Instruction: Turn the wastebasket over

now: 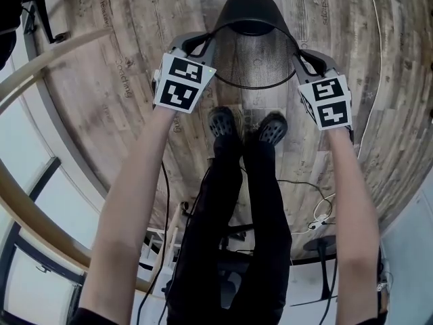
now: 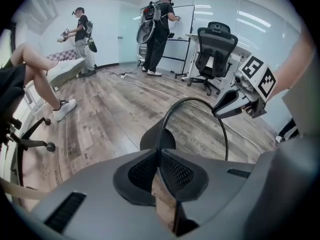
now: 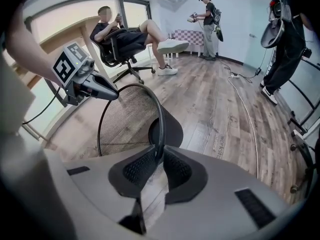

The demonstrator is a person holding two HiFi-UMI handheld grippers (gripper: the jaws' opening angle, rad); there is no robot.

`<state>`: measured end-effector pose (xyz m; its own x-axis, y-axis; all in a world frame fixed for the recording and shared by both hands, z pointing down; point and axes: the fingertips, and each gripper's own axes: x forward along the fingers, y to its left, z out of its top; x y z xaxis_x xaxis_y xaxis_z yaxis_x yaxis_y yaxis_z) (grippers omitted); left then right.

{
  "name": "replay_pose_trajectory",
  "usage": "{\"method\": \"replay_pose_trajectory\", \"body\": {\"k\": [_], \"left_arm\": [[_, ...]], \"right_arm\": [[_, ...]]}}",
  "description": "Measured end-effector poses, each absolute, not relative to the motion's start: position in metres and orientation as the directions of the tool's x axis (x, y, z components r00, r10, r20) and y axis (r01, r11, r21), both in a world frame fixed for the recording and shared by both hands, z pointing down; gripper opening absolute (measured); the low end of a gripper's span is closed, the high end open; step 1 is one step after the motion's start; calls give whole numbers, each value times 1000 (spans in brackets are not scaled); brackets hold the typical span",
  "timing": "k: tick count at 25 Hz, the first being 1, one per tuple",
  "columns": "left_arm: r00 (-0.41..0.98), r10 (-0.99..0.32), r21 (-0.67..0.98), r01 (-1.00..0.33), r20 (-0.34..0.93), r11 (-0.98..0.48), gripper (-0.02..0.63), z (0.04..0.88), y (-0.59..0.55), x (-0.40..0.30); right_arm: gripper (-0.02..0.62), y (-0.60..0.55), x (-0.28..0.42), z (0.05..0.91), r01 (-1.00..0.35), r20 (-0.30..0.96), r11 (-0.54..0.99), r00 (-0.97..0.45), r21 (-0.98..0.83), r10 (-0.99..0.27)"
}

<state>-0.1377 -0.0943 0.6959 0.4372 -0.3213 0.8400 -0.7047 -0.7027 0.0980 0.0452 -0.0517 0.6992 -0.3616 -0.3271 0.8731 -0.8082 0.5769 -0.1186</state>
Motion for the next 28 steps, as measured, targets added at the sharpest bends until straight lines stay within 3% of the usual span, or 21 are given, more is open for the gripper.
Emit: {"method": "replay_pose_trajectory", "body": {"k": [12, 17, 28], "left_arm": [[491, -221, 201, -667, 843, -717, 40, 705, -13, -139], [493, -147, 230, -623, 858, -747, 40, 724, 32, -143], [468, -33, 267, -558, 883, -786, 58, 789, 124, -134]], "right_arm": [[54, 6, 45, 714, -803, 887, 561, -392, -199, -246], [55, 42, 42, 730, -758, 884, 621, -413, -201, -218], [67, 123, 54, 798, -699, 932, 709, -311, -92, -185]]}}
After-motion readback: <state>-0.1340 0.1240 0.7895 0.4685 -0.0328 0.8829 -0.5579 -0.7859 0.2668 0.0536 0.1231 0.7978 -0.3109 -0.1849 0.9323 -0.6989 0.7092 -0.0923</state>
